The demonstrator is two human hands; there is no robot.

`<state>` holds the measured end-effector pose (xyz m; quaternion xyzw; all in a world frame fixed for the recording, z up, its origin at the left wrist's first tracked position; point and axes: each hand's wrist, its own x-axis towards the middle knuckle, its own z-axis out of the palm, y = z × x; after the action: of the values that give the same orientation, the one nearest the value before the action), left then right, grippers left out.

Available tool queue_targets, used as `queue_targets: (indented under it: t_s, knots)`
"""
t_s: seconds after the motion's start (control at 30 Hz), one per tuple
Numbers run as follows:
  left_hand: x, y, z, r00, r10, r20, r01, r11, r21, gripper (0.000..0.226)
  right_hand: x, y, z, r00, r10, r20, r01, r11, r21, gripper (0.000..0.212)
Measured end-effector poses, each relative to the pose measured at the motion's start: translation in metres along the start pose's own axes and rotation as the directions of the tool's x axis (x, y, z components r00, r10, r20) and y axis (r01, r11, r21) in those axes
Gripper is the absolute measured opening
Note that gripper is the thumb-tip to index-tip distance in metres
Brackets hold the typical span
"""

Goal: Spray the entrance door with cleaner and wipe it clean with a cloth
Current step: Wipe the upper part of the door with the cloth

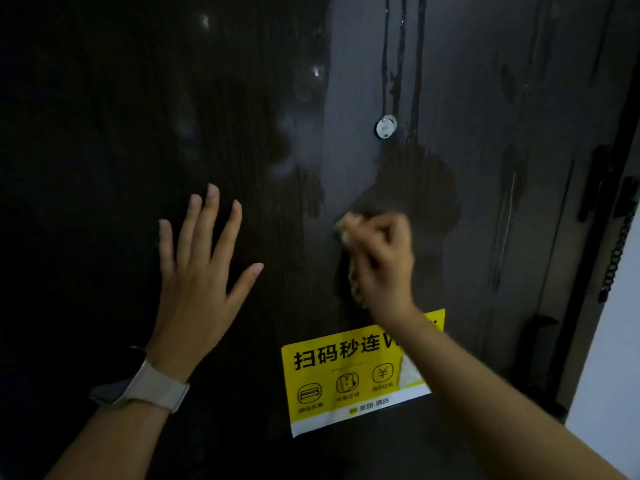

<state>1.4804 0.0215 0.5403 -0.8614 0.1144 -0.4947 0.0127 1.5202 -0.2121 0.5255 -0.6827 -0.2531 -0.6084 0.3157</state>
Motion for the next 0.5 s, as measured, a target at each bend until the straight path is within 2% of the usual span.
queue_targets:
  t_s: [0.03,0.1,0.13,0.17,0.2,0.27,0.3,0.37,0.43,0.47,0.5]
  knots:
    - [0.001,-0.002,0.001,1.0,0.007,0.005,-0.007,1.0,0.002,0.074,-0.022,-0.008,0.002,0.988,-0.051,0.144,0.052,0.999,-0.001,0.02]
    - [0.001,-0.003,0.003,1.0,0.016,0.009,-0.016,1.0,0.015,0.074,-0.067,-0.007,0.0,0.883,-0.211,0.42,0.214,0.976,0.041,0.027]
    - [0.001,-0.004,0.003,1.0,0.018,0.007,-0.018,1.0,0.021,0.075,-0.08,-0.004,-0.005,0.834,-0.266,0.483,0.289,0.957,0.029,0.03]
    - [0.001,-0.004,0.003,1.0,0.02,0.0,-0.019,1.0,0.024,0.075,-0.083,0.001,-0.01,0.833,-0.28,0.478,0.319,0.948,-0.001,0.029]
    - [0.001,-0.005,0.003,1.0,0.022,-0.007,-0.022,0.999,0.025,0.075,-0.075,0.004,-0.013,0.869,-0.186,0.458,0.219,0.975,-0.019,0.022]
    - [0.001,-0.005,0.004,1.0,0.026,-0.013,-0.026,0.999,0.02,0.075,-0.04,0.008,-0.022,0.97,-0.047,0.237,0.098,0.973,-0.207,0.013]
    - [0.001,-0.005,0.004,0.999,0.028,-0.017,-0.027,1.0,0.015,0.074,-0.013,0.011,-0.026,0.994,0.021,0.11,0.013,0.955,-0.295,0.013]
    - [0.001,-0.005,0.003,0.999,0.033,-0.023,-0.033,0.999,0.0,0.074,0.04,0.016,-0.028,0.975,0.138,-0.176,-0.179,0.954,-0.242,0.009]
    - [0.001,-0.006,0.003,0.999,0.042,-0.028,-0.043,0.999,-0.015,0.074,0.074,0.006,-0.018,0.923,0.173,-0.344,-0.259,0.94,-0.223,0.017]
    - [0.001,-0.006,0.003,0.998,0.047,-0.032,-0.048,0.999,-0.019,0.074,0.077,-0.003,-0.011,0.913,0.193,-0.359,-0.269,0.947,-0.175,0.017]
    - [0.001,-0.007,0.003,0.998,0.051,-0.035,-0.052,0.998,-0.023,0.074,0.067,-0.009,-0.001,0.93,0.159,-0.332,-0.213,0.968,-0.135,0.015]
